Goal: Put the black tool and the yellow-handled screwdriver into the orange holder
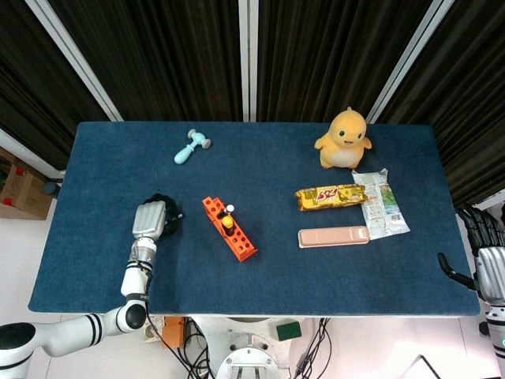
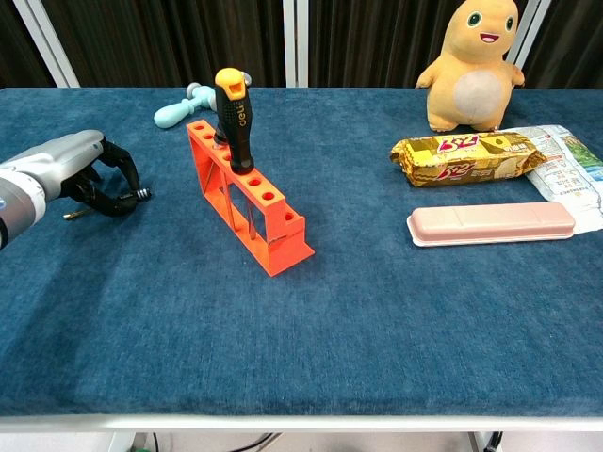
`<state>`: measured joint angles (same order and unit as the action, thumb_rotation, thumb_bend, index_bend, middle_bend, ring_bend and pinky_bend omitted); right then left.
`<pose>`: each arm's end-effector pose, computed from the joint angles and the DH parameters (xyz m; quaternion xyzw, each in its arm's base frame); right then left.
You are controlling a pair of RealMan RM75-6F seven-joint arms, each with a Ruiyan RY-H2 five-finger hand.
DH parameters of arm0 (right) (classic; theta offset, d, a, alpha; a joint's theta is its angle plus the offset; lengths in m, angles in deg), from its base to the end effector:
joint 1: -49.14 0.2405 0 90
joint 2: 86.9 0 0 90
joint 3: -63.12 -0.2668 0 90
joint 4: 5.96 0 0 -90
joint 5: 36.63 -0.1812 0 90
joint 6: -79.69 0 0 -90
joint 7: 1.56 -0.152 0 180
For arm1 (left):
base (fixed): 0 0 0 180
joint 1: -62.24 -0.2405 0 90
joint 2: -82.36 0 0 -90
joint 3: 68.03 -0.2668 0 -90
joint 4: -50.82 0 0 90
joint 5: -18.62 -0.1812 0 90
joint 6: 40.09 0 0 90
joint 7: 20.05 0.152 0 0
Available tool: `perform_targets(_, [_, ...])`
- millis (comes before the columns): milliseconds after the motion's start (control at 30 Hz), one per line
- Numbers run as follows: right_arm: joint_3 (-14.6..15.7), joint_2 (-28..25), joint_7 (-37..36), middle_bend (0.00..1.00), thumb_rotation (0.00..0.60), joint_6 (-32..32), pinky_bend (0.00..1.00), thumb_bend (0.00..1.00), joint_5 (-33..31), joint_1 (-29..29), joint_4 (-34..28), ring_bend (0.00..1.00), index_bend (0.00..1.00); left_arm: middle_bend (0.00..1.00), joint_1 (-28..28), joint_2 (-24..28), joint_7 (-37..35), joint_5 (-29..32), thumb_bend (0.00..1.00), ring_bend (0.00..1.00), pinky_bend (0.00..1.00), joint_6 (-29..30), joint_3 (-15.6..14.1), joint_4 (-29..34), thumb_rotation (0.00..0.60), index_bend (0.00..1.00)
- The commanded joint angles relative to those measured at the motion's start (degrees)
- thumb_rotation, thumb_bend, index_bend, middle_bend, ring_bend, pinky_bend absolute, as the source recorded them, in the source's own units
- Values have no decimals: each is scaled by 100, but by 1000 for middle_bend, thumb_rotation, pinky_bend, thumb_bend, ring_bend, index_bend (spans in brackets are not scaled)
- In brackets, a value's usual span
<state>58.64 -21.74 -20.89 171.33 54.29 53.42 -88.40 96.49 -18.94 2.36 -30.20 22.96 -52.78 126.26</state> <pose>-0.3164 -0.1893 0.2132 0.5573 -0.3824 0.4959 0.5452 -0.2193 0.3383 -0.0225 -0.5884 -0.5214 -0.3451 0.5127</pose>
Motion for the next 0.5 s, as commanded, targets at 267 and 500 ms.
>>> perform_targets(267, [-6,6,5,0,600,-27,0,341,-23,11,3,0,0,405,-262,312,-982,-267,402,203,273,270,375,648,600,638])
perform_targets(500, [2,20,50,0,600,-35,0,342,-10,17,-10,0,0,412,-680,1042,-3111,-161,403,204,272,-234,1244,1695,600,654])
